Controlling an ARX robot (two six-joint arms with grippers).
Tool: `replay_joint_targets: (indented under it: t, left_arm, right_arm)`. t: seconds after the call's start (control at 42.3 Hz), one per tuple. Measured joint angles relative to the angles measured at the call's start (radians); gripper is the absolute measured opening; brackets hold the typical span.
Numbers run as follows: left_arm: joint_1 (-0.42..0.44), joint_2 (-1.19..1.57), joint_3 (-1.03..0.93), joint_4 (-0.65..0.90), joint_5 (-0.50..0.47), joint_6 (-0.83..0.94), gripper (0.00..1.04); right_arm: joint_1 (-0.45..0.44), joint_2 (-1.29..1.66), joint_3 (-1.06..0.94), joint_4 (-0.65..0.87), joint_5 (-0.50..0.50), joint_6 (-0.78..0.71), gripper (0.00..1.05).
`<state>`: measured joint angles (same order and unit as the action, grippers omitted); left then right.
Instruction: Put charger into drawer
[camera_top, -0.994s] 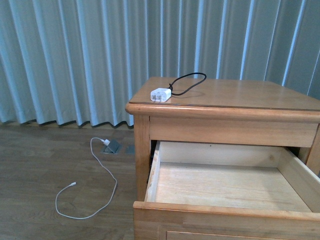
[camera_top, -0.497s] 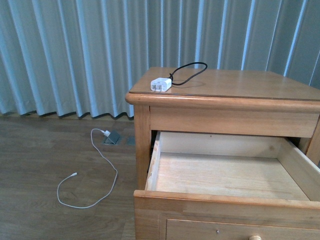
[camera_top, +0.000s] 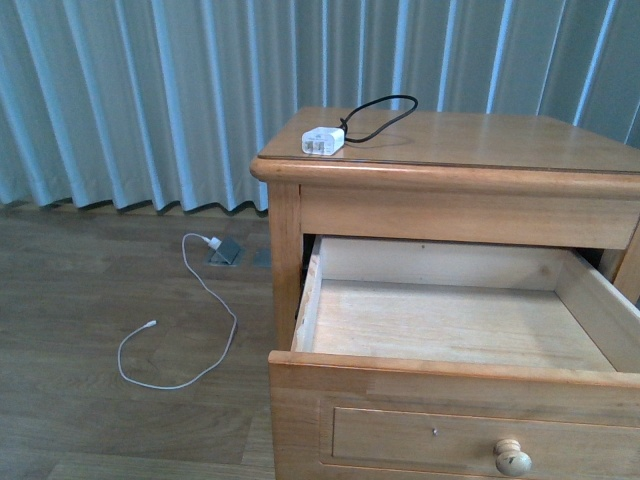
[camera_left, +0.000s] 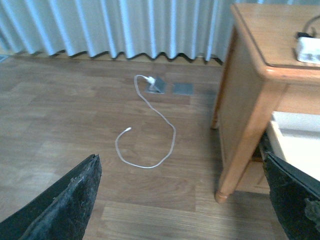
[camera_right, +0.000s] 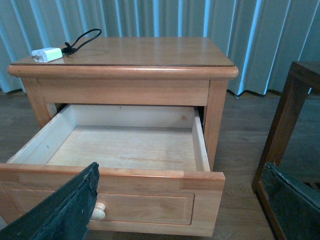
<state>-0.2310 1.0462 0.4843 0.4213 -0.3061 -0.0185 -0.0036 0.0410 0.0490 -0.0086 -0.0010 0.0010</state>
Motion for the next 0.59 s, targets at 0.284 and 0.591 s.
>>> replay_joint_targets:
  t: [0.284,0.591]
  left_arm:
    - [-0.071,0.418,0.365,0.029,0.177,0.141,0.99]
    - [-0.096,0.859,0.841,-0.007,0.178,0.085,0.99]
  right_arm:
    - [0.0,0.0,0.0,0.0,0.0,0.0,0.96]
    - [0.0,0.0,0.0,0.0,0.0,0.0,0.96]
